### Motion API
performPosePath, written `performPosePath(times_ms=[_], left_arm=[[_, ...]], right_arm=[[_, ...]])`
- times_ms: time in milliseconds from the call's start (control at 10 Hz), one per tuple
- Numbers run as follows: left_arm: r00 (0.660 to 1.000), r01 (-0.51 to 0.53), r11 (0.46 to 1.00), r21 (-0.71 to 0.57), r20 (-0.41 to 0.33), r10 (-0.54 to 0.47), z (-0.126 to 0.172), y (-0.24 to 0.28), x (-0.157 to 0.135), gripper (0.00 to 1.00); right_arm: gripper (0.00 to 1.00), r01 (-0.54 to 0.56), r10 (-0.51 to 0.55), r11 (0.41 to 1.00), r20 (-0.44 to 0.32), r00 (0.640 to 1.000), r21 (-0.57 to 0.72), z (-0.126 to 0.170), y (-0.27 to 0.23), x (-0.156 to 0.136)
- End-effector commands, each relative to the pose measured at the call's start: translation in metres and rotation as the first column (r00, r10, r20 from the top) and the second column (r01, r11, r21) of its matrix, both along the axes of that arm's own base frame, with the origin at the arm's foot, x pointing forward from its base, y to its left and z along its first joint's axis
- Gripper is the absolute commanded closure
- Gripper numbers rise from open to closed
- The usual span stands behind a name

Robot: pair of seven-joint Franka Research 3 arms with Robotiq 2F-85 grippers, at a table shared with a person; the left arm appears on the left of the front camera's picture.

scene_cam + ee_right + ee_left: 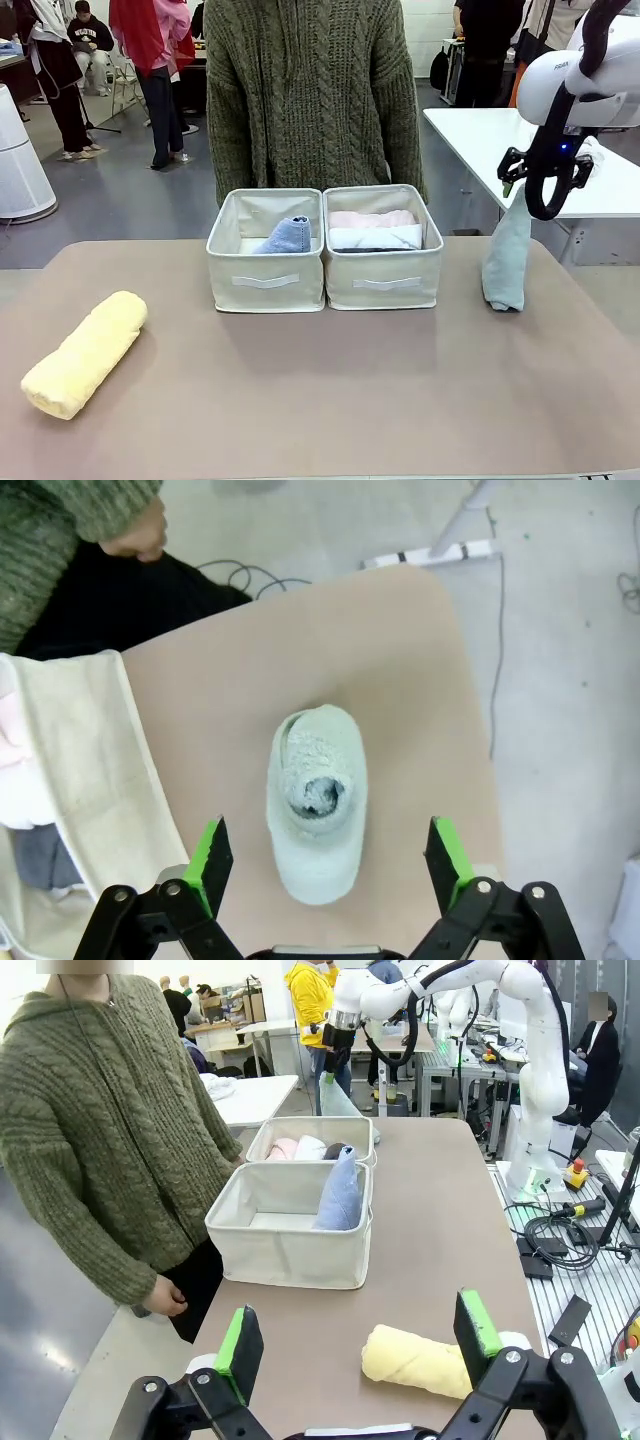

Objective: Sort the towels based on their folding style.
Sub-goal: Pick up another triangle-folded towel from the table and place it in the left Fabric basket.

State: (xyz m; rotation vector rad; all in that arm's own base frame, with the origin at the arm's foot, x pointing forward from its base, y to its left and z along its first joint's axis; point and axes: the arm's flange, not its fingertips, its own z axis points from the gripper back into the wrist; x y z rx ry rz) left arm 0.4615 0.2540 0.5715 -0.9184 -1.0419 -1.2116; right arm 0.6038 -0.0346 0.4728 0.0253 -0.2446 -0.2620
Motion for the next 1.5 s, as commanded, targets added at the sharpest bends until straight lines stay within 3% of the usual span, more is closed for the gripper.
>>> performPosePath(times_ms=[0,500,600,700,800,900,1000,1400], left_arm=[[1.000,-0.011,1.000,0.002,0.002,0.011,0.000,-0.001,-0.003,0.00],[1.000,-0.011,1.000,0.002,0.002,0.011,0.000,-0.001,-0.003,0.00],[1.000,-0.011,1.000,0.002,0.002,0.011,0.000,-0.001,-0.003,0.00],[1.000,-0.011,1.000,0.002,0.002,0.011,0.000,-0.001,-0.003,0.00],[1.000,-0.011,1.000,0.002,0.002,0.011,0.000,-0.001,-0.003,0.00],[1.000,-0.011,1.000,0.002,0.002,0.011,0.000,-0.001,-0.003,0.00],[1.000,-0.011,1.000,0.002,0.002,0.011,0.000,-0.001,-0.003,0.00],[1.000,-0.011,1.000,0.002,0.002,0.011,0.000,-0.001,-0.003,0.00]], right_arm=[[0.00,0.008,-0.006,0.999,-0.028,1.000,0.048,-0.003,-0.005,0.012],[0.00,-0.015,0.015,0.998,0.001,1.000,0.053,-0.026,-0.013,0.019],[0.59,-0.032,0.032,0.998,0.003,0.999,0.062,-0.027,-0.012,0.018],[0.59,-0.042,0.042,0.997,0.010,0.999,0.071,-0.025,-0.012,0.019],[1.00,-0.048,0.047,0.996,0.013,0.999,0.080,-0.026,-0.012,0.018],[0.64,-0.057,0.054,0.993,0.027,0.998,0.102,-0.027,-0.013,0.019],[1.00,-0.055,0.052,0.992,0.030,0.998,0.113,-0.027,-0.014,0.021],[1.00,-0.064,0.059,0.990,0.041,0.997,0.125,-0.024,-0.013,0.016]])
